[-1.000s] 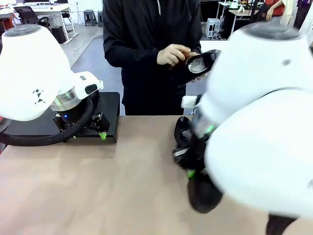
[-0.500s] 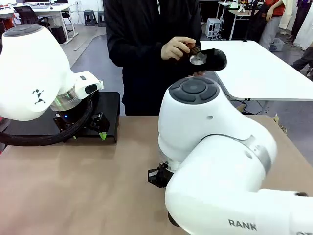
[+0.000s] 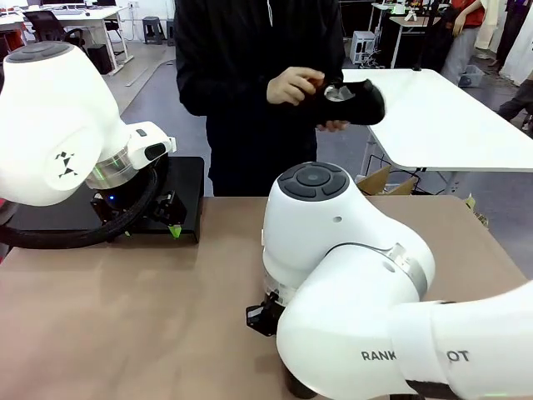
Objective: Organize the shoes by placing them on the stand.
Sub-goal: Pick up one Shoe and place it in the middle of the table.
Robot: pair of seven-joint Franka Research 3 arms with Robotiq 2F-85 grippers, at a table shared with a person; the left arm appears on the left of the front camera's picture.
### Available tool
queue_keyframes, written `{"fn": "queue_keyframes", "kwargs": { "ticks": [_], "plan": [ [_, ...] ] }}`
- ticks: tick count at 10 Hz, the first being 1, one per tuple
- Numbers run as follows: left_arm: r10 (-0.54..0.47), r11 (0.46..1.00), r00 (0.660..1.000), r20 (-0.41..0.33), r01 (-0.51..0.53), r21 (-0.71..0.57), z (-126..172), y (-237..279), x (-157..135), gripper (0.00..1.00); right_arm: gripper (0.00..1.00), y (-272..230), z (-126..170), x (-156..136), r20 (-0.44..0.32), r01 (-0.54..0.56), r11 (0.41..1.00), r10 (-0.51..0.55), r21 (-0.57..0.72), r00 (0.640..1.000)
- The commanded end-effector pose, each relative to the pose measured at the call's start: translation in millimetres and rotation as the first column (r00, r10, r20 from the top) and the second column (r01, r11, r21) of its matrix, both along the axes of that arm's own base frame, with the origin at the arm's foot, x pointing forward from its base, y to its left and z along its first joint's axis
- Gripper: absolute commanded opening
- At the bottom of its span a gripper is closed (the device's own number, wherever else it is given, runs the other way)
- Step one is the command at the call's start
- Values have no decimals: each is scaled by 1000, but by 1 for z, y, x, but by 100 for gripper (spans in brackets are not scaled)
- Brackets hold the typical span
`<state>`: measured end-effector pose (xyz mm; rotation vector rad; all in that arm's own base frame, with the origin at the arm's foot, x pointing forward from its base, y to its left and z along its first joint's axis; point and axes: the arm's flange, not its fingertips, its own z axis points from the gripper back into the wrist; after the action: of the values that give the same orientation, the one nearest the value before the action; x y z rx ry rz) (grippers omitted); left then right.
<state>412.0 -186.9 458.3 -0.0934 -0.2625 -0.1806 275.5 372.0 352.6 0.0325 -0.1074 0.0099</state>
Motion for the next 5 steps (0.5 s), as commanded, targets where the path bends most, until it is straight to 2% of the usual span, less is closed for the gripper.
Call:
{"fn": "queue_keyframes", "kwargs": {
  "ticks": [1, 5],
  "plan": [
    [16, 1000, 1000, 5, -16, 5, 1, 1, -1, 100, 19, 3, -2, 4, 9, -27, 1000, 27, 14, 1000],
    [16, 1000, 1000, 5, -16, 5, 1, 1, -1, 100, 94, -4, 11, -4, 37, -25, 998, 23, 52, 999]
  ]
}}
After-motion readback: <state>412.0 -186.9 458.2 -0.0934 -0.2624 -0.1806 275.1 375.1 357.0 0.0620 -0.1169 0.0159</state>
